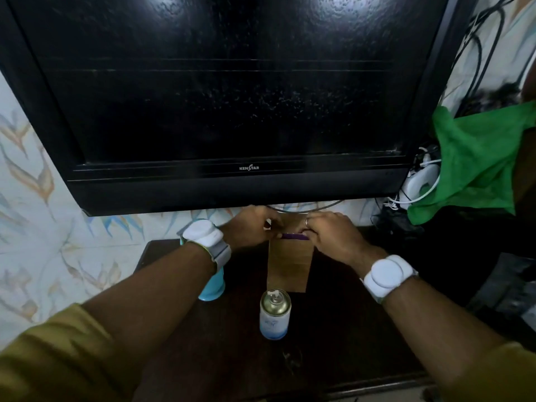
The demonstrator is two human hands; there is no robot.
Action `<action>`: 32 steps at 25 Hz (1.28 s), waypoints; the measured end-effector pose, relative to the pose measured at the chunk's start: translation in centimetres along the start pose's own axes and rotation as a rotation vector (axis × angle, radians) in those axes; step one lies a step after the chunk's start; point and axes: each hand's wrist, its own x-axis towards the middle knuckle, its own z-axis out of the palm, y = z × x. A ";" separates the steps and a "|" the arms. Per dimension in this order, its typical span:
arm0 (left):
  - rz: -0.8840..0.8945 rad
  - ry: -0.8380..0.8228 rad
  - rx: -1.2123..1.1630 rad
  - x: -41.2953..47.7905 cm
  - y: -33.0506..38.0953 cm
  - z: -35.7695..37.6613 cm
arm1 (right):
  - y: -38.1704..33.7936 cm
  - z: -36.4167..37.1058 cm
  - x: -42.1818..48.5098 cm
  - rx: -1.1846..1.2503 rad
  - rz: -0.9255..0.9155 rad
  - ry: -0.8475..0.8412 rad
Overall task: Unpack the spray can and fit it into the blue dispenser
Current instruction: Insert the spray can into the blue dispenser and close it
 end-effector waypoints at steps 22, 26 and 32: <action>-0.719 0.093 0.452 -4.6 -4.8 -3.4 | -19.1 14.1 2.1 1.130 0.584 -0.376; -0.539 0.022 0.484 -5.8 -6.3 -3.8 | -20.1 11.5 -1.0 0.704 0.198 -0.678; -0.347 0.084 0.504 -7.4 -7.6 -4.2 | -9.5 6.2 -3.6 0.452 -0.051 -0.222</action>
